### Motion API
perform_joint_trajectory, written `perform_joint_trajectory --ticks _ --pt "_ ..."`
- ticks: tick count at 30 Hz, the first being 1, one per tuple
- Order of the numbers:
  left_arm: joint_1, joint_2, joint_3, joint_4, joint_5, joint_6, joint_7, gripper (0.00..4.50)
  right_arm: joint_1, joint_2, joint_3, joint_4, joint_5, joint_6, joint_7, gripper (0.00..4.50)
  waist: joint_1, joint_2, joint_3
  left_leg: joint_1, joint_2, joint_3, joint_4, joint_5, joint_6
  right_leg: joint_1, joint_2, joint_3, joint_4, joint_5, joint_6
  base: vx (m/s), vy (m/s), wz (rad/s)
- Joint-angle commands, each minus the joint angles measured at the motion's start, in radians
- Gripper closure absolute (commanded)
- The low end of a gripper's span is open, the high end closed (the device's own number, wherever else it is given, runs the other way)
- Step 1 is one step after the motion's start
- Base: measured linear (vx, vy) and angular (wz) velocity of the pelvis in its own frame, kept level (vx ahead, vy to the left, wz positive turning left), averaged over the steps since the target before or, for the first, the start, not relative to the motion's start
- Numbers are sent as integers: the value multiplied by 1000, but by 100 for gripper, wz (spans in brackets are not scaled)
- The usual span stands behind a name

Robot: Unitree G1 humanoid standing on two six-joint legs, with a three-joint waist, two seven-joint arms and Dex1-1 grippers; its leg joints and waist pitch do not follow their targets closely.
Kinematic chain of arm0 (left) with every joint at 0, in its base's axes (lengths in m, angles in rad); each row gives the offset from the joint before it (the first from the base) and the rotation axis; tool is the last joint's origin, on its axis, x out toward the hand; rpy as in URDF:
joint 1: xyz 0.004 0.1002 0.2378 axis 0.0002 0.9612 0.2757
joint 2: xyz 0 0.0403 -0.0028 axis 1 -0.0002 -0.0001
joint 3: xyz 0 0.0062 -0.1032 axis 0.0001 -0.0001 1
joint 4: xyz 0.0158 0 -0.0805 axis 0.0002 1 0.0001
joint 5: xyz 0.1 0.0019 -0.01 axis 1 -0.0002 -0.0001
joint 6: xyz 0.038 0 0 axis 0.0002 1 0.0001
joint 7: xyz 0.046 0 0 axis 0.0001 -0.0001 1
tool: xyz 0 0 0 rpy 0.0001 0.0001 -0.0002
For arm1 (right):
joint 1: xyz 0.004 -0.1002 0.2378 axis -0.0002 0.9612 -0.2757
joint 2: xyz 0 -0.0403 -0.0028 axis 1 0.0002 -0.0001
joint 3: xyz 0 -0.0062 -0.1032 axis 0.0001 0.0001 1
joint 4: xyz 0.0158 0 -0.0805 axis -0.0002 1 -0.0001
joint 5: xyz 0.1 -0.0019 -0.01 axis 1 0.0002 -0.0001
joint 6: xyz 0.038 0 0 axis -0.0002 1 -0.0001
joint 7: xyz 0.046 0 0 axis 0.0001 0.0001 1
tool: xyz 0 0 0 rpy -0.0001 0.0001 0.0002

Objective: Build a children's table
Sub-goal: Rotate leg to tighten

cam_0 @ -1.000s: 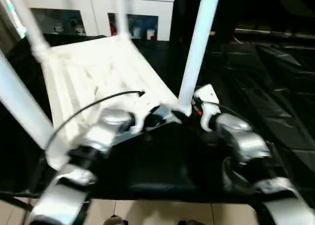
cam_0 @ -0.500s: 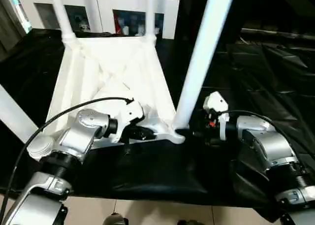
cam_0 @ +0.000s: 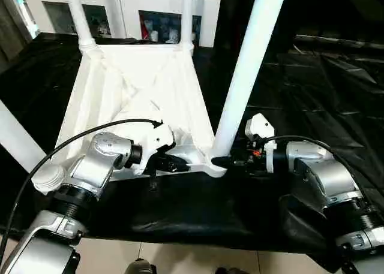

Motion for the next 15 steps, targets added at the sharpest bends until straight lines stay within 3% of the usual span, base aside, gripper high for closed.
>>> perform_joint_trajectory --ticks 1,7,10,13,15 --pt "6 -16 -6 -43 -45 -11 -28 450 15 -4 10 -11 6 9 13 220 -1 -5 -76 18 11 10 -56 -200 54 60 -27 16 -56 -137 -231 0 0 0" --pt "11 -21 -4 -43 -43 -3 -14 450 29 3 10 -12 15 16 12 251 1 -5 -76 19 10 9 -56 -208 47 61 -27 16 -56 -152 -226 0 0 0" --pt "-10 -60 23 1 -24 16 89 450 31 61 -32 25 23 10 -81 252 2 -4 -76 18 10 9 -56 -214 43 59 -28 16 -56 -161 -223 0 0 0" --pt "-41 -105 39 63 12 8 214 450 13 133 -66 107 -4 -3 -236 252 -4 -7 -71 17 7 8 -60 -257 16 56 -29 16 -66 -249 -201 0 0 0" --pt "-82 -161 54 134 48 23 359 450 -10 198 -79 190 -55 -17 -411 252 -15 -6 -66 20 3 3 -65 -312 -20 50 -31 14 -77 -377 -162 0 0 0"
